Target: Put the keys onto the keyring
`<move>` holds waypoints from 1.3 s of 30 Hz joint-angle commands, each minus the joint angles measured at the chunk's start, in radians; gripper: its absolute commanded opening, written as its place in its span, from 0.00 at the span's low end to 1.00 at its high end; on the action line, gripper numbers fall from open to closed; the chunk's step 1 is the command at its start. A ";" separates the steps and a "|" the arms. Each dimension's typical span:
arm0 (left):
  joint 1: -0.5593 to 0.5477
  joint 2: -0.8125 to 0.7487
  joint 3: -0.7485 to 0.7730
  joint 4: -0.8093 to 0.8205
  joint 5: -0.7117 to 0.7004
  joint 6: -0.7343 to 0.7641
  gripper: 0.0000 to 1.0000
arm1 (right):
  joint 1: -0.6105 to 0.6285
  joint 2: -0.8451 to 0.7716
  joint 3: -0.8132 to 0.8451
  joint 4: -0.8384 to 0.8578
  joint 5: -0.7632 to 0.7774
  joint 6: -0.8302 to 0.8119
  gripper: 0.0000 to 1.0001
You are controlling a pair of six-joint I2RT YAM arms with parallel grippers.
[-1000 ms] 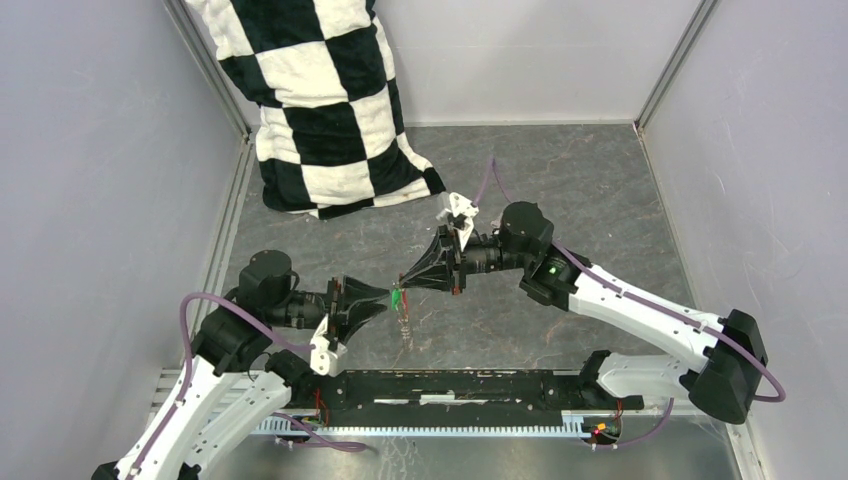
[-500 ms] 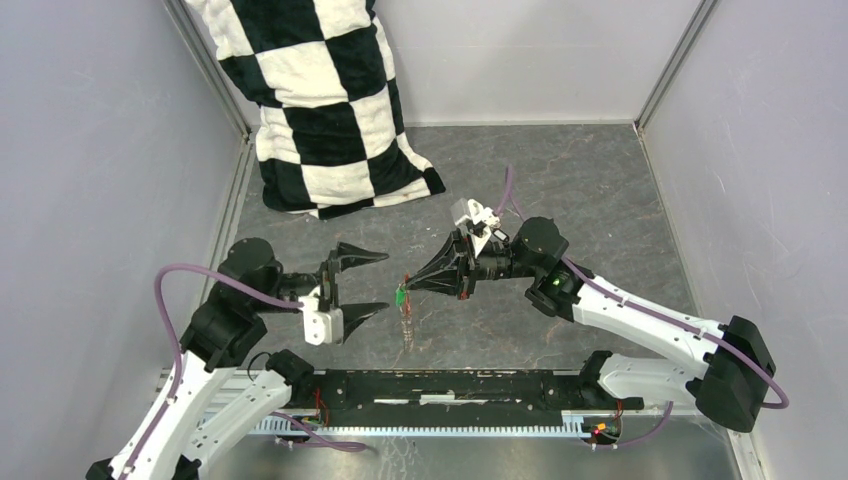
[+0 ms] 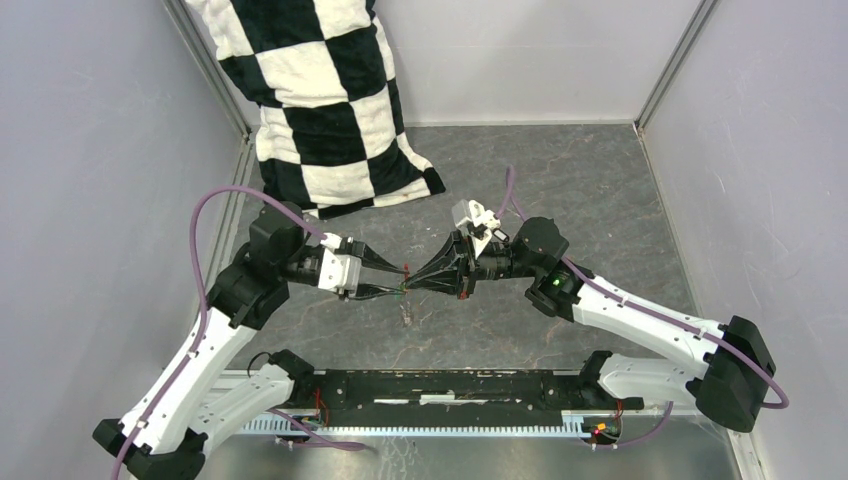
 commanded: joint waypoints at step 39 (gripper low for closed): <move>-0.001 -0.052 -0.087 0.149 -0.006 -0.278 0.33 | -0.003 -0.034 0.000 0.158 0.043 0.043 0.00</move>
